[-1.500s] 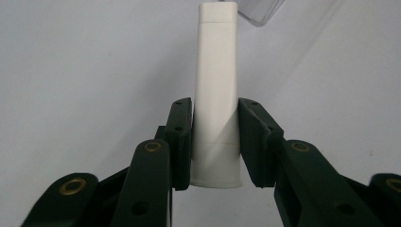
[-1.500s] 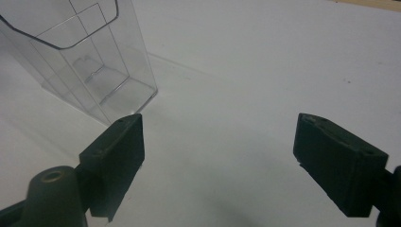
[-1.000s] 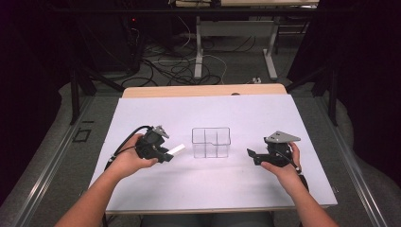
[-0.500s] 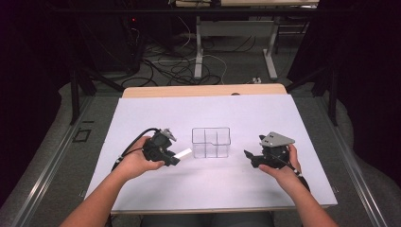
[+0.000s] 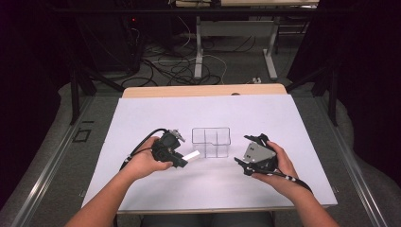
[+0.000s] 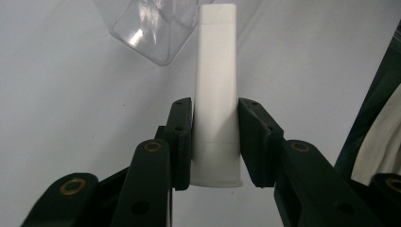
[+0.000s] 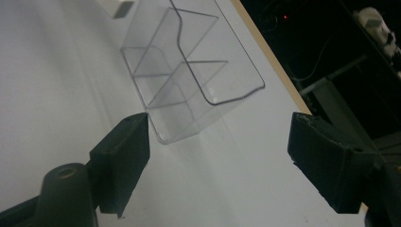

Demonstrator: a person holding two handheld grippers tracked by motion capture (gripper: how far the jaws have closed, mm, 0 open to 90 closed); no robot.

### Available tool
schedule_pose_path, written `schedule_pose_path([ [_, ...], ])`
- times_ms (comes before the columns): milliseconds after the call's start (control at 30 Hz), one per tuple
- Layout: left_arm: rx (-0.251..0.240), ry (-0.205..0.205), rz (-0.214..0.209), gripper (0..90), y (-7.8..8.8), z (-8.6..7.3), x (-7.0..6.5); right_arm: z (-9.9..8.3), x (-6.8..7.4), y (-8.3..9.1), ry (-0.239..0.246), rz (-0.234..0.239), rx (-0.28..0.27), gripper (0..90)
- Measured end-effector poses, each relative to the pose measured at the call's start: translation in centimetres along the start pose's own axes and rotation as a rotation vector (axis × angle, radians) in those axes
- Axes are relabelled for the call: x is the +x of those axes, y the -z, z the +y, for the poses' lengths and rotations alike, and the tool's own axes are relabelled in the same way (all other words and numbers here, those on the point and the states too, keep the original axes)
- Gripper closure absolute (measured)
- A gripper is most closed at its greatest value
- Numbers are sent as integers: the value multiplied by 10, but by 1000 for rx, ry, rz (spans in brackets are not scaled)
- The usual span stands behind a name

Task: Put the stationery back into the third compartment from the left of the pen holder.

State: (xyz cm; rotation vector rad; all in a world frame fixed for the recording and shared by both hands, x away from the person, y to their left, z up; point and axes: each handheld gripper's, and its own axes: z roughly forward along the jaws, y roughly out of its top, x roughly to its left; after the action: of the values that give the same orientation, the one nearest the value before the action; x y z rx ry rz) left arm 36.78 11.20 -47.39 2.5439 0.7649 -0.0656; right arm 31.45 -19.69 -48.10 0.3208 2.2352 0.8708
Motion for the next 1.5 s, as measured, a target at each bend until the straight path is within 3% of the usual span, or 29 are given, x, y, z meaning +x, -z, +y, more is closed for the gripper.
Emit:
schedule_pose_path([
  [200, 17, -14, -17, 678, -1, 7, -4, 18, 14, 0, 132, 20, -24, 224],
  [233, 1, -1, -18, 678, -2, 8, -5, 21, 16, 0, 158, 16, -33, 230],
  [367, 10, 2, -33, 678, -3, 13, -6, 31, 27, -2, 277, 17, -42, 275],
  [433, 13, 17, -38, 678, -3, 14, -8, 35, 35, -5, 315, 21, -63, 309],
  [500, 4, 20, -46, 678, -4, 15, -9, 39, 41, -7, 392, 35, -63, 324],
  [600, 6, 24, -61, 678, -5, 17, -11, 44, 49, -13, 453, 35, -39, 356],
  [633, 6, 26, -64, 678, -5, 18, -12, 44, 52, -16, 461, 34, -57, 368],
  [733, 2, 25, -75, 678, -5, 21, -14, 46, 56, -23, 507, 43, -49, 390],
  [833, 4, 26, -85, 678, -6, 26, -17, 48, 60, -27, 516, 19, -33, 405],
  [900, 2, 24, -94, 678, -6, 29, -19, 50, 60, -30, 543, 27, -30, 428],
  [933, 4, 26, -98, 678, -6, 31, -20, 49, 63, -31, 514, 26, -21, 432],
  [1000, 5, 26, -106, 678, -7, 34, -22, 51, 63, -34, 572, 14, -26, 434],
  [1233, 11, 32, -117, 678, -7, 44, -27, 54, 69, -42, 650, -2, 5, 469],
  [1500, 23, 31, -134, 678, -6, 53, -30, 58, 69, -48, 670, -13, 22, 541],
])
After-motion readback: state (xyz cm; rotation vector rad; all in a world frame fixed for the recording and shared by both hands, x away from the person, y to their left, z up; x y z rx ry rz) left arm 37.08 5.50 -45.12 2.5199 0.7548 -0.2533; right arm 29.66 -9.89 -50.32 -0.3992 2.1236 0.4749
